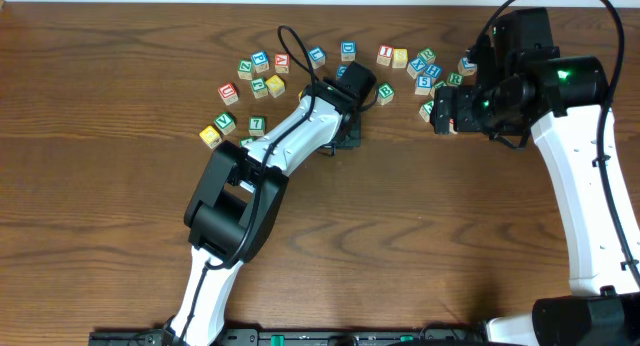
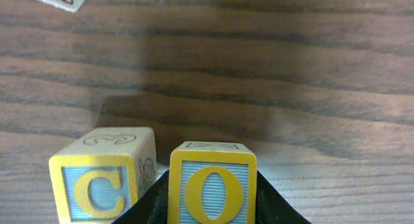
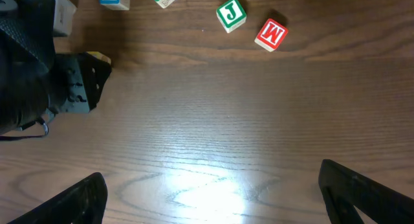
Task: Spell out CORL
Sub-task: 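Place the yellow O block to the right of the C block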
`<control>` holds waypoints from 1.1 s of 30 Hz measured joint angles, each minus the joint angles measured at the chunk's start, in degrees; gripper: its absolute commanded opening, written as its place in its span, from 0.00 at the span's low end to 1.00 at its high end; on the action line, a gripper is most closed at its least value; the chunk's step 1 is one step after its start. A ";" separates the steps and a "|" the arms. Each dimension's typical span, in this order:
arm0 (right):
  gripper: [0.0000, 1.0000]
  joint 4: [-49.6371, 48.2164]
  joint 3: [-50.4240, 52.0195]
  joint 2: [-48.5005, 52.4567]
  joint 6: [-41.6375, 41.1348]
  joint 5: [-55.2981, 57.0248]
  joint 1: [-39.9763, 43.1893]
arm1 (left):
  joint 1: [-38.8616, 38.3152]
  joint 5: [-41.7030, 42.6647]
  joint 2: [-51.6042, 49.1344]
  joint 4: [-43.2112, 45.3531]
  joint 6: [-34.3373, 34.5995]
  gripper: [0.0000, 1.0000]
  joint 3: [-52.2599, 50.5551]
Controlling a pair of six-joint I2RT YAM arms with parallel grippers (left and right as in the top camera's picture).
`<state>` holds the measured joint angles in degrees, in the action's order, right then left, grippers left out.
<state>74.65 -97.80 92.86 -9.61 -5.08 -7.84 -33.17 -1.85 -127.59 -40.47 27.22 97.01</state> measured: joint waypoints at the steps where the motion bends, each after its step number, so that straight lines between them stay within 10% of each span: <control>1: 0.99 0.02 0.00 0.00 0.00 0.00 0.00 | 0.00 -0.02 0.00 0.15 0.00 0.32 0.00; 33: 0.99 0.55 0.00 0.00 0.00 0.00 0.00 | 0.00 0.02 0.00 0.83 0.22 0.45 0.00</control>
<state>75.20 -97.80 92.86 -9.61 -5.08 -7.84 -33.17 -1.83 -127.59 -39.64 27.44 97.01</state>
